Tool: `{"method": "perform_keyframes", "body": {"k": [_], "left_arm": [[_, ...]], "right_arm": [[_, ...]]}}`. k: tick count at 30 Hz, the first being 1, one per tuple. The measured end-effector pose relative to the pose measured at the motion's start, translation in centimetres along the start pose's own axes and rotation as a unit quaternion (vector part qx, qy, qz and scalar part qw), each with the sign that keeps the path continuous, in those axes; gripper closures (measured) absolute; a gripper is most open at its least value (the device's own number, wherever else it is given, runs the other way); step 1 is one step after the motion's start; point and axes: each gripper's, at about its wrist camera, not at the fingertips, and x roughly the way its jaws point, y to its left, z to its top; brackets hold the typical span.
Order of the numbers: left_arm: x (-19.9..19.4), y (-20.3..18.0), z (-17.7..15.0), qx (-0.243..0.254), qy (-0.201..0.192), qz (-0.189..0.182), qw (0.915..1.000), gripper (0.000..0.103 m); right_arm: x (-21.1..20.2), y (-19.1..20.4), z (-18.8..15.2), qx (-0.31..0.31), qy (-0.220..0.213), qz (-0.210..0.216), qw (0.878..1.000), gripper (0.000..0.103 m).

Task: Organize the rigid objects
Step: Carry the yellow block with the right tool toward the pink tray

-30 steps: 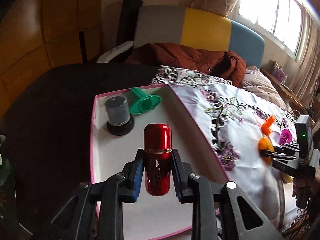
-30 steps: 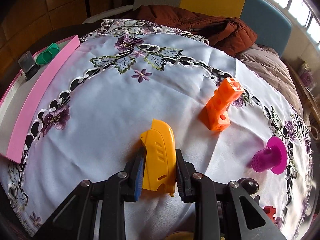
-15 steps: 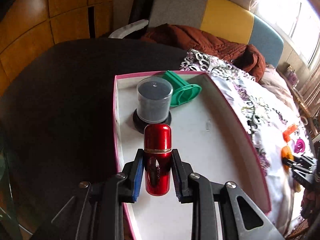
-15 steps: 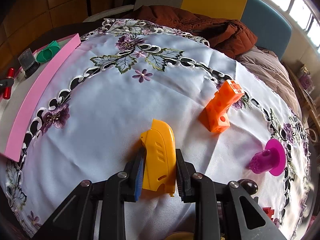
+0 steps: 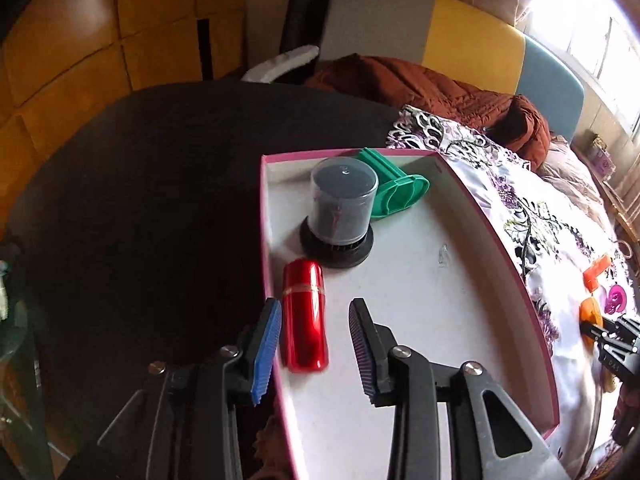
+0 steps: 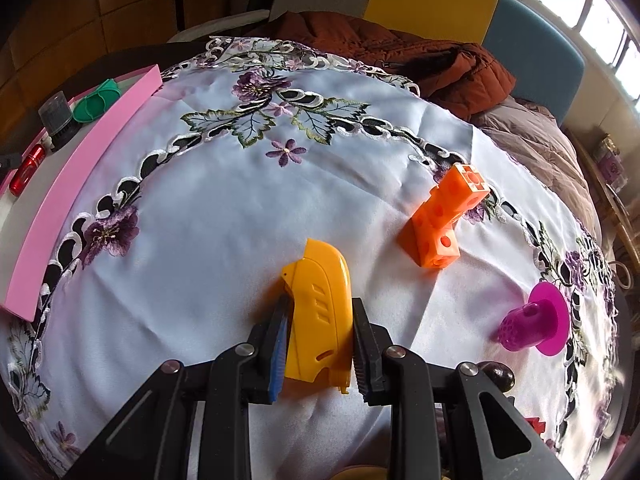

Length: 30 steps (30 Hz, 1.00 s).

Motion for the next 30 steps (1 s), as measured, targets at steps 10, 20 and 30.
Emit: {"method": "perform_keyframes", "body": {"k": [10,20,30], "left_arm": [[-5.1,-0.4,-2.5,-0.016,-0.047,0.027,0.9984,0.068],[-7.4,-0.6,-3.5,-0.01,-0.065,0.02,0.9976,0.068],[-7.8,0.6,-4.7,-0.027,-0.061,0.01,0.9977,0.068]], "right_arm": [[-0.1,0.3,-0.1,-0.013,-0.005,-0.009,1.0,0.075],[-0.2,0.4,-0.3,-0.016,-0.012,-0.013,1.0,0.075],[-0.2,0.9,-0.3,-0.016,-0.012,-0.033,0.999,0.075]]}}
